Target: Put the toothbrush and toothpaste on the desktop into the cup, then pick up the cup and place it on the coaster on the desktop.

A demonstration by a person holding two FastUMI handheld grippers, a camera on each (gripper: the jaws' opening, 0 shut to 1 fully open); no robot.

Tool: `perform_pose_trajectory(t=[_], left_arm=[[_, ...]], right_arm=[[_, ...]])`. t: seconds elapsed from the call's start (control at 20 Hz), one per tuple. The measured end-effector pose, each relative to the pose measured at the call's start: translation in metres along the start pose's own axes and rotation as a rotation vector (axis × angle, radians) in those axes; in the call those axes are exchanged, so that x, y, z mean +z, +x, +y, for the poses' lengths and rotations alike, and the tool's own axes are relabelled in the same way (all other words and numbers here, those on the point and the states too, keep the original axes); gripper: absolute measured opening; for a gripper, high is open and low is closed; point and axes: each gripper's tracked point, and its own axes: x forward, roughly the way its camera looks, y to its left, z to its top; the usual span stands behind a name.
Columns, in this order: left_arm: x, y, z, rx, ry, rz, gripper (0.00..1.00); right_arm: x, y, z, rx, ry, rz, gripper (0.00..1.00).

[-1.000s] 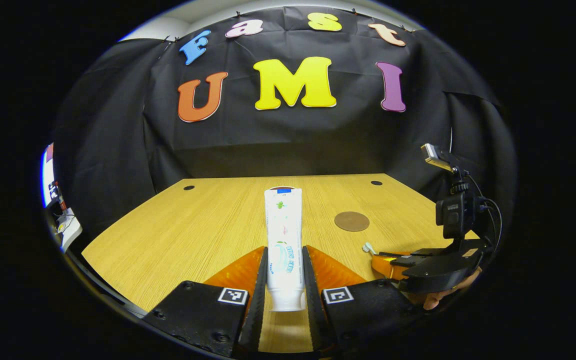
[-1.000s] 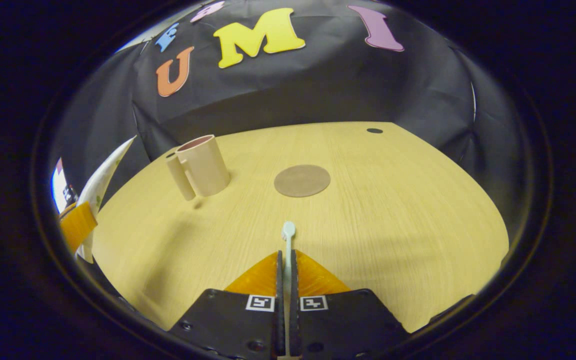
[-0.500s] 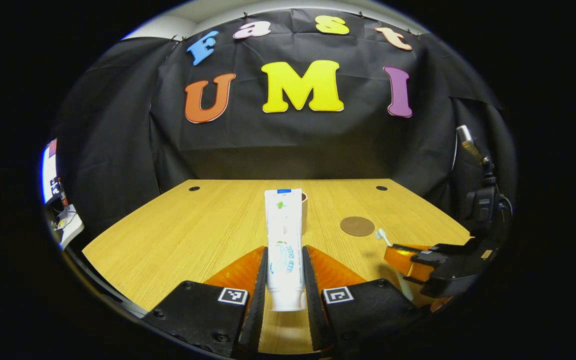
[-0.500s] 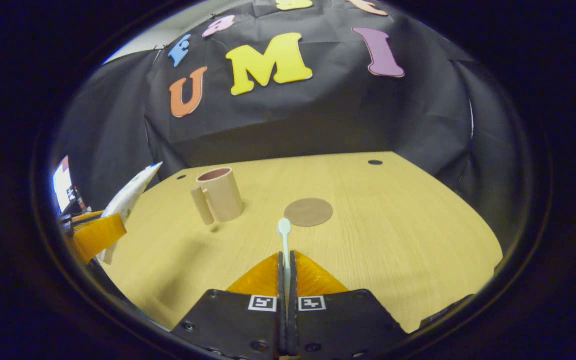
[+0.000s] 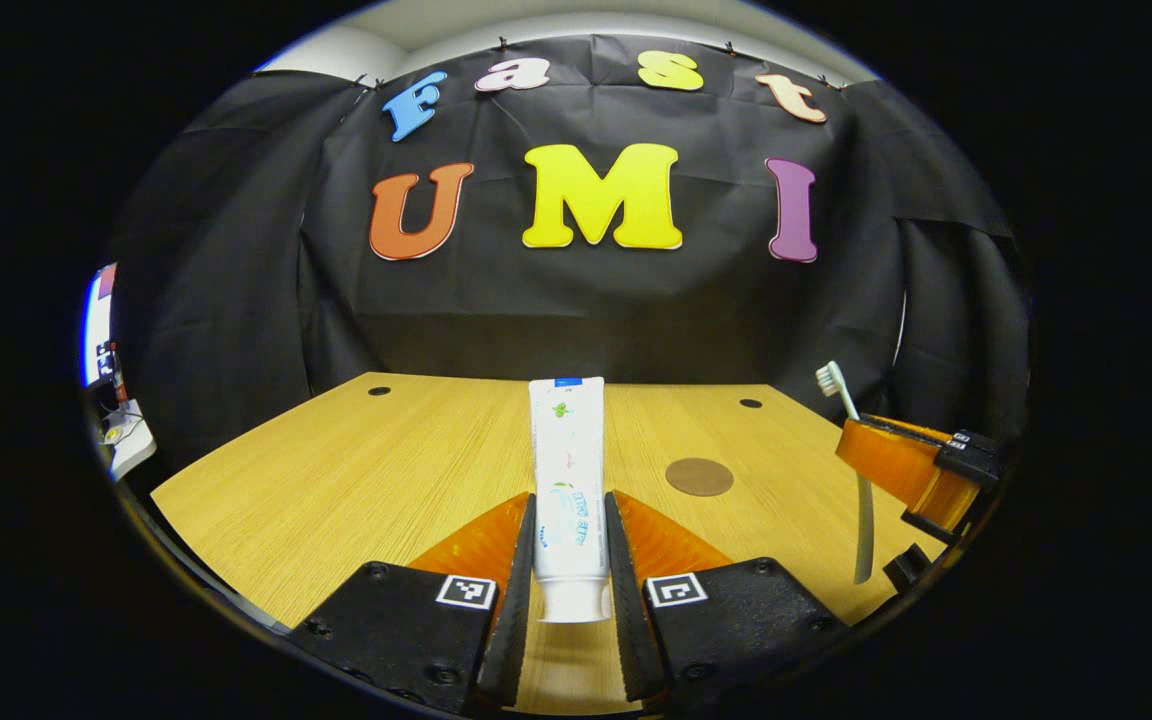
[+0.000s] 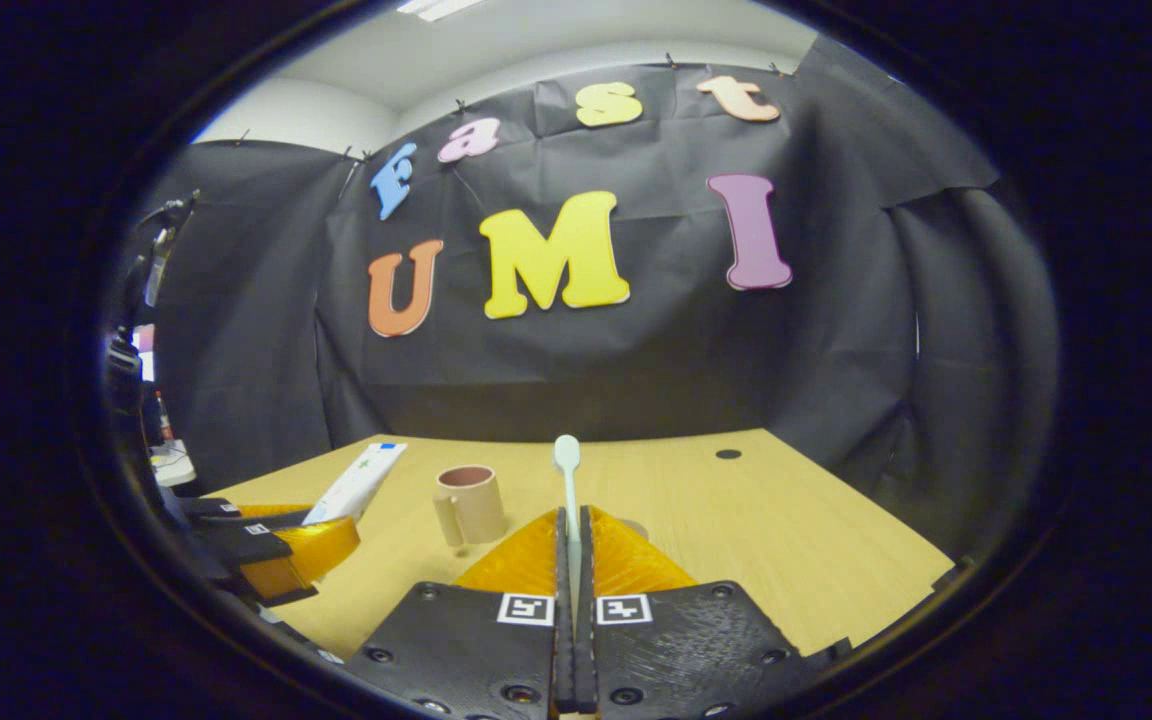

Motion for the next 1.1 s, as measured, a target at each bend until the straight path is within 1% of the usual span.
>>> perform_pose_trajectory(t=[0.05, 0.1, 0.15, 0.2, 0.4, 0.45, 0.5, 0.55, 0.7, 0.8, 0.85, 1.0, 1.05, 1.1], left_arm=[[0.002, -0.001, -0.002, -0.010, -0.003, -0.003, 0.41], [0.004, -0.002, -0.003, -0.016, -0.004, -0.006, 0.44], [0.008, -0.003, -0.002, -0.015, -0.007, -0.014, 0.44], [0.013, -0.005, 0.001, -0.011, -0.013, -0.024, 0.40], [0.044, 0.007, 0.010, 0.008, -0.058, -0.081, 0.40], [0.051, 0.016, 0.010, 0.007, -0.063, -0.084, 0.40], [0.057, 0.026, 0.009, 0.008, -0.066, -0.084, 0.44], [0.062, 0.038, 0.009, 0.007, -0.069, -0.083, 0.40], [0.082, 0.083, 0.010, 0.001, -0.064, -0.110, 0.40], [0.094, 0.119, 0.011, 0.000, -0.057, -0.148, 0.40], [0.095, 0.133, 0.011, -0.008, -0.061, -0.159, 0.40], [0.087, 0.177, -0.001, -0.085, -0.073, -0.161, 0.41], [0.083, 0.188, 0.001, -0.085, -0.066, -0.155, 0.40], [0.081, 0.197, 0.008, -0.069, -0.060, -0.152, 0.41]], right_arm=[[0.008, -0.006, 0.001, 0.003, -0.006, -0.024, 0.01], [0.014, -0.010, 0.003, 0.006, -0.011, -0.042, 0.01], [0.018, -0.014, 0.002, -0.001, -0.020, -0.053, 0.01], [0.021, -0.017, 0.000, -0.010, -0.026, -0.062, 0.00], [0.030, -0.021, -0.006, -0.028, -0.026, -0.083, 0.01], [0.030, -0.021, -0.008, -0.032, -0.024, -0.081, 0.01], [0.029, -0.020, -0.010, -0.033, -0.022, -0.075, 0.00], [0.029, -0.020, -0.012, -0.034, -0.016, -0.074, 0.01], [0.029, -0.018, -0.018, -0.045, -0.019, -0.076, 0.01], [0.029, -0.017, -0.019, -0.046, -0.014, -0.073, 0.01], [0.029, -0.017, -0.019, -0.042, -0.010, -0.072, 0.01], [0.024, -0.013, -0.022, -0.038, -0.007, -0.062, 0.01], [0.023, -0.013, -0.022, -0.038, -0.003, -0.057, 0.02], [0.022, -0.012, -0.023, -0.039, 0.000, -0.053, 0.01]])
